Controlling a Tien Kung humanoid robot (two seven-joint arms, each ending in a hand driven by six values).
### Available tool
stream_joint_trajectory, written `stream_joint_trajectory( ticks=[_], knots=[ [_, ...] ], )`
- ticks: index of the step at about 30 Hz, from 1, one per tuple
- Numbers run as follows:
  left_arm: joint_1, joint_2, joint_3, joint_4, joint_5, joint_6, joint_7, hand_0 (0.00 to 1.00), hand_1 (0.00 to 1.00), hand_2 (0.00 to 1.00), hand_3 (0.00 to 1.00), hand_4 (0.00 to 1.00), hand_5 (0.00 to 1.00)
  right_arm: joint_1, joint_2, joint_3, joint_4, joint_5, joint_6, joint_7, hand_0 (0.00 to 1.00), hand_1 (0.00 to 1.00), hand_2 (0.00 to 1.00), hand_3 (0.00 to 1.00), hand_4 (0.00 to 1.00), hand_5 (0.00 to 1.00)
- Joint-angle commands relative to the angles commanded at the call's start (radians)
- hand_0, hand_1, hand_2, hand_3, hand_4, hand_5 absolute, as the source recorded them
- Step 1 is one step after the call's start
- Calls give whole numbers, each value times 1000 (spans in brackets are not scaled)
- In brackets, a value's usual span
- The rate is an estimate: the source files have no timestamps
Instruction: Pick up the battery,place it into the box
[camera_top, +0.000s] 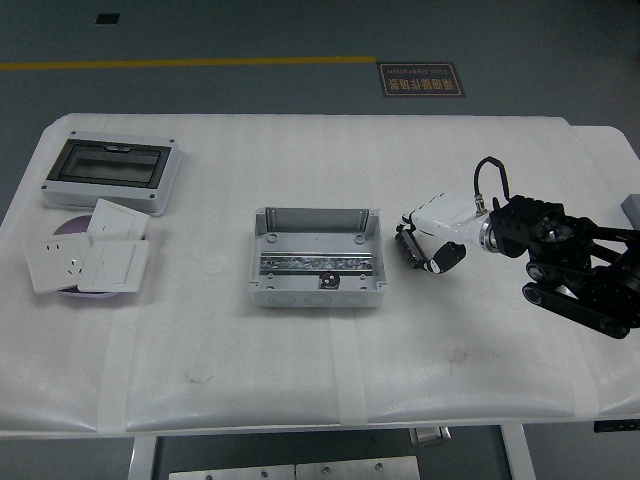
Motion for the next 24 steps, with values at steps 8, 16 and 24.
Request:
stream_joint_trajectory(
  ticks=[8, 16, 24],
  knots=[
    [0, 0, 4, 0, -7, 3, -3, 678, 679, 574, 620, 617, 309, -5, -3, -13, 4, 33, -45, 4, 794, 682, 682, 699, 513, 166],
    [2, 0, -2, 0, -4, 8, -4, 679, 680, 575, 624, 618, 309, -9, -6, -29, 3, 55, -92, 6, 771, 658, 650, 677, 373, 158],
    [2, -1, 8, 0, -15, 12, -8, 679, 679, 577, 632, 618, 309, -9, -12, -37, 1, 65, -118, 11, 757, 648, 643, 671, 321, 156]
  ],
)
